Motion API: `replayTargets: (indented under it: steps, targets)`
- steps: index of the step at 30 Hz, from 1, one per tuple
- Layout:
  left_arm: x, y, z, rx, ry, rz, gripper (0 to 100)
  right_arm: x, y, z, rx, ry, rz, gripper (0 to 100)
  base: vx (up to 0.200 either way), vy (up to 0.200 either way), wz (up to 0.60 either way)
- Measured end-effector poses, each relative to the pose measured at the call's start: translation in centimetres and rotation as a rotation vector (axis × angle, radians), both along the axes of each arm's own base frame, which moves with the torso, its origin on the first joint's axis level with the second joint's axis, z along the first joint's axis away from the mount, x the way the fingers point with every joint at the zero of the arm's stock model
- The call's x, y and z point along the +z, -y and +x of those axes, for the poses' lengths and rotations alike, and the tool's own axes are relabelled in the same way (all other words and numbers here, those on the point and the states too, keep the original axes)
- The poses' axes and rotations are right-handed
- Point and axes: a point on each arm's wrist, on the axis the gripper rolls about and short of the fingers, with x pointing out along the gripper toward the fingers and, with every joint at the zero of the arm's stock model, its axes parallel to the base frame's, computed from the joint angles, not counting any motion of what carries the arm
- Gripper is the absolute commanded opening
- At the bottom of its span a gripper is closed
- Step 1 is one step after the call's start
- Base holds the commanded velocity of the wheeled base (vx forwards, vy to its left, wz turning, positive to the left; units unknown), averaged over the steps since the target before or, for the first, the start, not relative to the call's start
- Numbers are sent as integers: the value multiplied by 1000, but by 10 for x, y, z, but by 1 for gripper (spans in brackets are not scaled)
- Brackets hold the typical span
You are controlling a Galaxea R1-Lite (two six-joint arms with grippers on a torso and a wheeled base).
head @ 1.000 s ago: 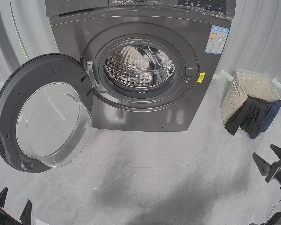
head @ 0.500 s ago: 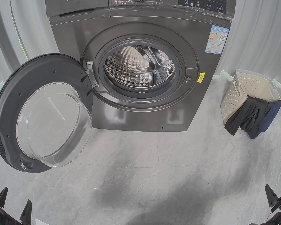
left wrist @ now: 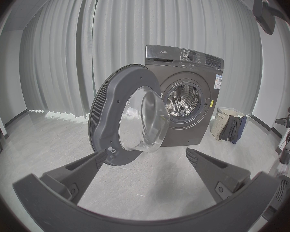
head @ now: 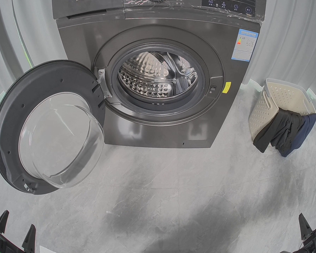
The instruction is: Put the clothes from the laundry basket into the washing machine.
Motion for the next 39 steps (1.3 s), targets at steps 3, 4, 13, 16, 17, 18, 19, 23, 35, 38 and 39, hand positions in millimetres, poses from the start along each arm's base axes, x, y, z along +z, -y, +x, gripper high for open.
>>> replayTargets:
  steps: [3,4,13,16,17,18,19,23,35,38,39]
  targets:
    - [0,0,0,0,0,0,100,0,0,0,1,5,0,100,0,-200,0]
    - [0,0,0,0,0,0,100,0,0,-1,1,6,-1,100,0,-200,0]
    - [0,0,0,0,0,1,100,0,0,-1,2,11,-1,100,0,-133,0]
    - [0,0,0,0,0,1,100,0,0,-1,1,11,-1,100,0,0,0]
    - [0,0,0,0,0,1,100,0,0,-1,2,11,-1,100,0,0,0]
    - [0,0,0,0,0,1,100,0,0,-1,2,11,-1,100,0,0,0]
    - [0,0,0,0,0,1,100,0,0,-1,3,11,-1,100,0,0,0]
    - [0,0,0,0,0,0,100,0,0,-1,2,11,-1,100,200,0,0]
    - [0,0,0,0,0,0,100,0,0,-1,2,11,-1,100,200,0,0]
    - [0,0,0,0,0,0,100,0,0,-1,1,10,-1,100,133,0,0]
    - [0,0,0,0,0,0,100,0,0,-1,1,10,-1,100,0,0,0]
